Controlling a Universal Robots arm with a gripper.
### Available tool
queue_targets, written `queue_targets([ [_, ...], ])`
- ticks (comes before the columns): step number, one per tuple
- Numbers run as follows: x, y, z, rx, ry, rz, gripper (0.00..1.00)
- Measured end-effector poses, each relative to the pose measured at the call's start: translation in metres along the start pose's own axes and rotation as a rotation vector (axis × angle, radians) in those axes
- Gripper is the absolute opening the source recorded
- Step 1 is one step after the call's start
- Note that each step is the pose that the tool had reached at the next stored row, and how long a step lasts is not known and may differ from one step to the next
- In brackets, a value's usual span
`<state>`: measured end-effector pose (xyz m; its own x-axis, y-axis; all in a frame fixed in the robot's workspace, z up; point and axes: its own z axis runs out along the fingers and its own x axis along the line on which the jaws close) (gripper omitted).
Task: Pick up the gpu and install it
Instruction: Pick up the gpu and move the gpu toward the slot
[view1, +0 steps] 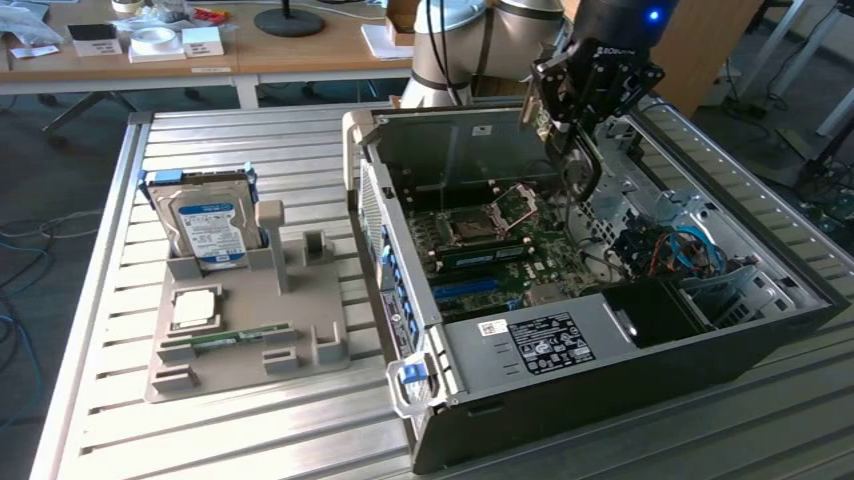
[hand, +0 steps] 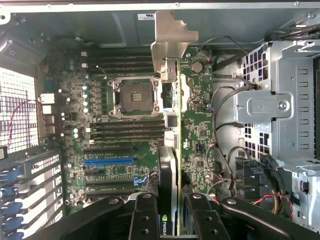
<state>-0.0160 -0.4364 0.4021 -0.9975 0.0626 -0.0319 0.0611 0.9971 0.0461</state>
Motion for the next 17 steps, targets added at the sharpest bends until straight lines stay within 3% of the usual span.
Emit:
queue_targets([
  [6,-0.014,0.0009,0.0005,0.0,0.0,0.0,0.27],
  [17,-0.058,0.0037,0.002,0.0001,0.0001,0.0,0.27],
])
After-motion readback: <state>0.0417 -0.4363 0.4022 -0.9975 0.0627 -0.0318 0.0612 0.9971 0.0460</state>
